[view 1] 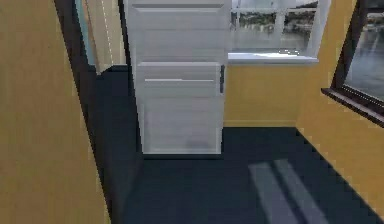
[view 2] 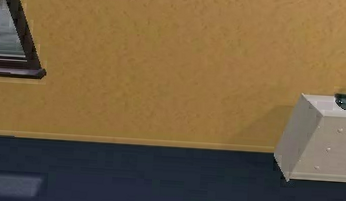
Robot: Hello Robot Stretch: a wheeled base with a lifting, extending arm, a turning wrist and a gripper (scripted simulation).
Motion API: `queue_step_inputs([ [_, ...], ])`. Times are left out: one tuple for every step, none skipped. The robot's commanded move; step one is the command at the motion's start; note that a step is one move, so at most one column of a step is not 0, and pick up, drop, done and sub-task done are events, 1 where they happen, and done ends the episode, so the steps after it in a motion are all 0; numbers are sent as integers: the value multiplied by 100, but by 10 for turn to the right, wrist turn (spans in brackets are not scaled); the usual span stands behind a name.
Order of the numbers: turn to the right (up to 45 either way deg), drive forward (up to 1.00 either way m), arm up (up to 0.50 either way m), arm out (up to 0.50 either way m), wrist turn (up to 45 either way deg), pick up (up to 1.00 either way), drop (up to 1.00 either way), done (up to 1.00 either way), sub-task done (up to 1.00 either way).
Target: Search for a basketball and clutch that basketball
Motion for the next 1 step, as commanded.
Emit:
queue_step_inputs([
  [0, 40, 0, 0, 0, 0, 0, 0, 0],
])
